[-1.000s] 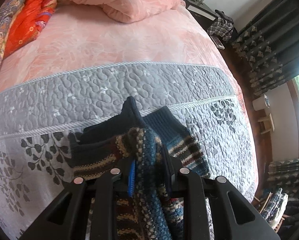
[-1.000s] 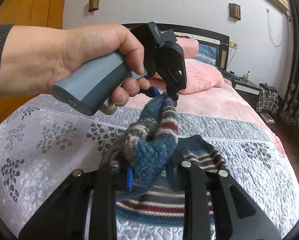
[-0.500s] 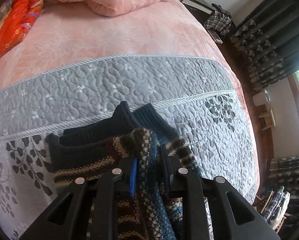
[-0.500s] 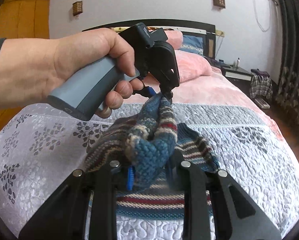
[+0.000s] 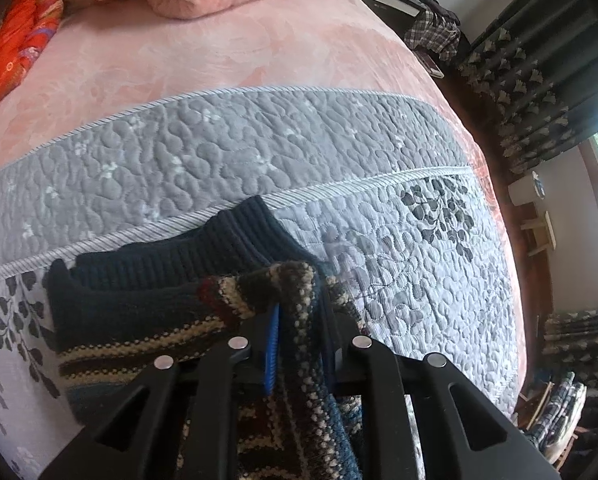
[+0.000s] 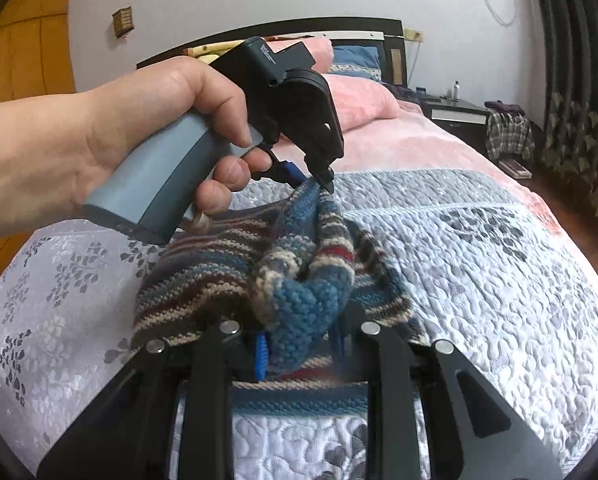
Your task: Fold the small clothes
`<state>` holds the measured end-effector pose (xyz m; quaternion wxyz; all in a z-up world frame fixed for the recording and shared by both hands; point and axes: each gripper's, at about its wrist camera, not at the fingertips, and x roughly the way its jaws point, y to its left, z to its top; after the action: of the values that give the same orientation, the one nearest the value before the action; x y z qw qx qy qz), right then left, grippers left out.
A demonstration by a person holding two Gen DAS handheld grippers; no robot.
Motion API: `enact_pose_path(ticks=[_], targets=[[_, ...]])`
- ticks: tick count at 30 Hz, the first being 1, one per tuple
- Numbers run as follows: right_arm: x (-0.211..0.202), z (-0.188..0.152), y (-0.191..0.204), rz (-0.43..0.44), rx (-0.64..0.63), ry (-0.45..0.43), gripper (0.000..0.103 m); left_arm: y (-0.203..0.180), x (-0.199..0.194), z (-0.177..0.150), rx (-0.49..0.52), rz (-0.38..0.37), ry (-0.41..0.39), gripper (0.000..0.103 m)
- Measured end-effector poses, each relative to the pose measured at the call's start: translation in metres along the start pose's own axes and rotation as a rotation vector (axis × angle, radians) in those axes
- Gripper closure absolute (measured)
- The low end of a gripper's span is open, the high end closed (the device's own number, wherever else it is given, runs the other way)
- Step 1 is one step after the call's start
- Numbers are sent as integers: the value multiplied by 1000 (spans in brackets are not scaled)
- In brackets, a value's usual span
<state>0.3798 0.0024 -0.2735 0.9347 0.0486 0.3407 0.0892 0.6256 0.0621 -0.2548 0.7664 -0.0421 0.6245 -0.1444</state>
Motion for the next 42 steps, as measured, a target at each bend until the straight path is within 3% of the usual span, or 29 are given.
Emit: enact_pose_path(ticks=[10, 15, 17, 18, 19, 20, 22, 26, 32, 36, 40, 42], targets=[[21, -24, -46, 39, 71, 88, 81, -14, 40, -7, -20, -10, -5, 89], [41, -42, -84, 183, 237, 188, 81, -16, 55, -12, -14, -10, -3, 88], [49, -47, -101, 285, 340, 226, 79, -19, 57, -14, 2, -12, -6, 81], [51, -48, -106, 327, 375, 233, 76, -20, 55, -15, 3, -17, -13, 75], [54, -48, -113, 377, 416, 247, 73, -19, 51, -16, -2, -39, -22, 58], [58, -48, -120, 415, 448, 266, 60, -19, 46, -17, -3, -58, -32, 43], [67, -45, -135, 501, 529, 298, 40, -18, 32, -22, 12, -68, -74, 35], [92, -29, -153, 683, 615, 396, 21, -5, 2, -34, 38, -96, -108, 34], [157, 8, -158, 773, 602, 584, 24, 29, -42, -77, 40, -175, -143, 34], [181, 29, -154, 788, 570, 631, 32, 52, -57, -110, 9, -272, -151, 34], [201, 41, -155, 764, 560, 635, 45, 76, -62, -137, -78, -407, -176, 34], [213, 45, -152, 725, 533, 646, 71, 82, -58, -145, -110, -437, -168, 34]])
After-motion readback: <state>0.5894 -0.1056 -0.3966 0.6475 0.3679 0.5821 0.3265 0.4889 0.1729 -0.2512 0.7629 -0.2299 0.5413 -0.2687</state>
